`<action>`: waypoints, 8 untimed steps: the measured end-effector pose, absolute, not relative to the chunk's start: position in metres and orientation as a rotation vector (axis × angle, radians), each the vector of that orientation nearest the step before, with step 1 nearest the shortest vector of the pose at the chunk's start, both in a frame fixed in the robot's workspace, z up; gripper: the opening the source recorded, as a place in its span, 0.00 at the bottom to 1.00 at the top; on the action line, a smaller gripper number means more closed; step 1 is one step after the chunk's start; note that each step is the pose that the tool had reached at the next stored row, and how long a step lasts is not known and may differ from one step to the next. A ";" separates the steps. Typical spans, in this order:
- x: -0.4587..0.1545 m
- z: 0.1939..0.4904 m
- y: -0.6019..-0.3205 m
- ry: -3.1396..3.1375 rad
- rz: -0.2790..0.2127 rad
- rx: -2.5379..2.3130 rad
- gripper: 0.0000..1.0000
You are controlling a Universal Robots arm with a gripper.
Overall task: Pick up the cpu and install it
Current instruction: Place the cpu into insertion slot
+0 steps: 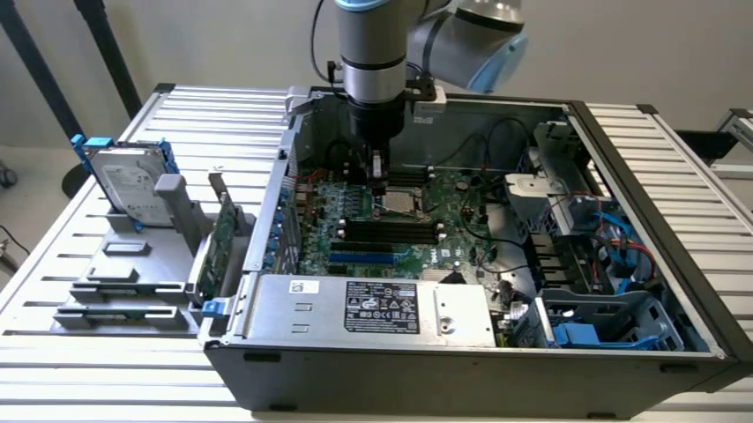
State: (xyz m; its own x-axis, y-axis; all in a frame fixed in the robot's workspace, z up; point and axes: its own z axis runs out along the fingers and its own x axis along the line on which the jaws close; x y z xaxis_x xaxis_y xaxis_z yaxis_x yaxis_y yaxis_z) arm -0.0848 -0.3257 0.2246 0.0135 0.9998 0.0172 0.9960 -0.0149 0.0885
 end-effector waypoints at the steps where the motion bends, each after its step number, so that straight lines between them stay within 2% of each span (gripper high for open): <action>1: -0.087 0.225 -0.326 2.168 0.115 2.199 0.11; 8: -0.093 0.228 -0.327 2.170 0.114 2.200 0.11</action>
State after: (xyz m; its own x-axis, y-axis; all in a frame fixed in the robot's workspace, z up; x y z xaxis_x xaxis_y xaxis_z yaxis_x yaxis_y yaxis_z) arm -0.0929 -0.3273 0.2283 0.0133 0.9998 0.0178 0.9961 -0.0148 0.0867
